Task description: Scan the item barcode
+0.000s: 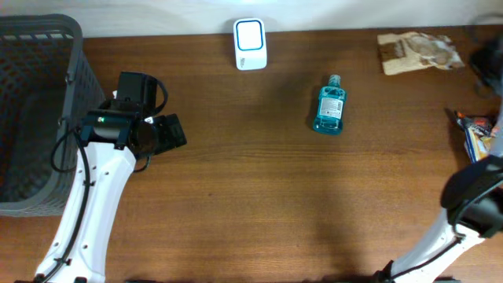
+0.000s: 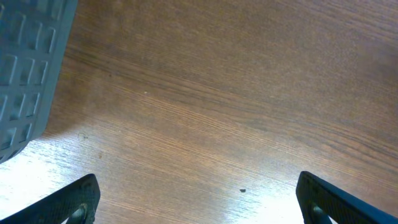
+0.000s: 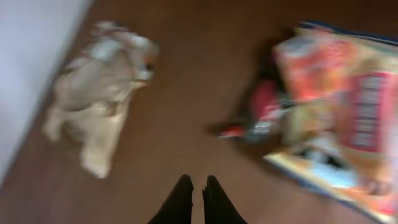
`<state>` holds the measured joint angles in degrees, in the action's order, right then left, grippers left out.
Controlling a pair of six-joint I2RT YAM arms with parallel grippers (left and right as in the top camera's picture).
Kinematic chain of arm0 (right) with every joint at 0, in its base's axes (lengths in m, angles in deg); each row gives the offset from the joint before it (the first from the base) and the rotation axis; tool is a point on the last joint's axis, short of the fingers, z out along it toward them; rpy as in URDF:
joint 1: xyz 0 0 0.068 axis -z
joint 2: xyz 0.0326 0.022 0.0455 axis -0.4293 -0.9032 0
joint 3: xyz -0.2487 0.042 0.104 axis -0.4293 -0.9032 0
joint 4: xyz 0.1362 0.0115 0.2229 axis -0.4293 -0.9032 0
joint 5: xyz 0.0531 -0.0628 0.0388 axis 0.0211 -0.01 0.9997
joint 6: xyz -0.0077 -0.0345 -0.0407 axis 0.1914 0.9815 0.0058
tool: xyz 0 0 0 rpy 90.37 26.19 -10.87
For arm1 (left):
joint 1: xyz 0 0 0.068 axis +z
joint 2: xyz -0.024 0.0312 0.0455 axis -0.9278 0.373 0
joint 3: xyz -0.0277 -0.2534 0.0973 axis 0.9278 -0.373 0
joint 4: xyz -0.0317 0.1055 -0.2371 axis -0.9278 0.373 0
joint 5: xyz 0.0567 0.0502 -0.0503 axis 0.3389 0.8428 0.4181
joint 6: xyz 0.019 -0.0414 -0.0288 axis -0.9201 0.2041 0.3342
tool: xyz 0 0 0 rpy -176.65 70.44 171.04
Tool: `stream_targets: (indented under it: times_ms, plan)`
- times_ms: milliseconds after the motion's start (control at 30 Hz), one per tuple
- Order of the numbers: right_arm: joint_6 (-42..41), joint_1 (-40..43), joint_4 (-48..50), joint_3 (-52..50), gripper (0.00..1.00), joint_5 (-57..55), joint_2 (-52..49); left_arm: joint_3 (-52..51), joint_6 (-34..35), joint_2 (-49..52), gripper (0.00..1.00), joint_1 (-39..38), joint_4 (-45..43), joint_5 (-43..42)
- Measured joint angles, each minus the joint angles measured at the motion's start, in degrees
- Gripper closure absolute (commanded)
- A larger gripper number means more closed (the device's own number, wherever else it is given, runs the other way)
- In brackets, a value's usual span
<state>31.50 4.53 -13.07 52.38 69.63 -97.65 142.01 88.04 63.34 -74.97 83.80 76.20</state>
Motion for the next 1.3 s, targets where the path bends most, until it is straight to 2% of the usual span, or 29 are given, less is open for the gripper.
stream_targets:
  times_ms: [133, 233, 267, 333, 400, 667, 967, 1133, 1300]
  plan:
    - [2.62, 6.08, -0.15, -0.42, 0.76, 2.64, -0.92, 0.0, 0.0, 0.0, 0.01, 0.0, 0.02, 0.02]
    - [6.8, 6.78, 2.64, -0.42, 0.77, 7.39, -1.25, 0.0, 0.0, 0.0, 0.01, 0.0, 0.04, 0.0]
    - [8.46, 6.34, 4.09, -0.42, 0.78, 9.42, -1.31, 0.0, 0.0, 0.0, 0.01, 0.0, 0.04, 0.02]
    - [11.56, 4.74, 7.13, -0.42, 0.92, 12.5, -1.49, 0.0, 0.0, 0.0, 0.01, 0.0, 0.04, 0.02]
    - [13.94, 2.32, 9.97, -0.42, 0.96, 14.36, -2.1, 0.0, 0.02, 0.0, 0.01, 0.0, 0.0, 0.04]
    - [17.53, -7.72, 25.79, -0.42, 0.96, 16.48, -12.57, 0.0, 0.0, 0.0, 0.01, 0.0, 0.02, 0.0]
    - [17.79, -9.7, 41.75, -0.61, 0.96, 12.52, -26.34, 0.0, 0.0, 0.0, 0.01, 0.0, -0.02, 0.02]
    - [17.84, -9.7, 42.07, -0.59, 0.96, 10.23, -28.96, 0.0, 0.0, 0.0, 0.01, 0.0, -0.04, 0.02]
    - [18.21, -9.77, 37.38, 0.44, 0.96, 6.6, -28.87, 0.0, 0.0, 0.0, 0.01, 0.0, -0.07, 0.02]
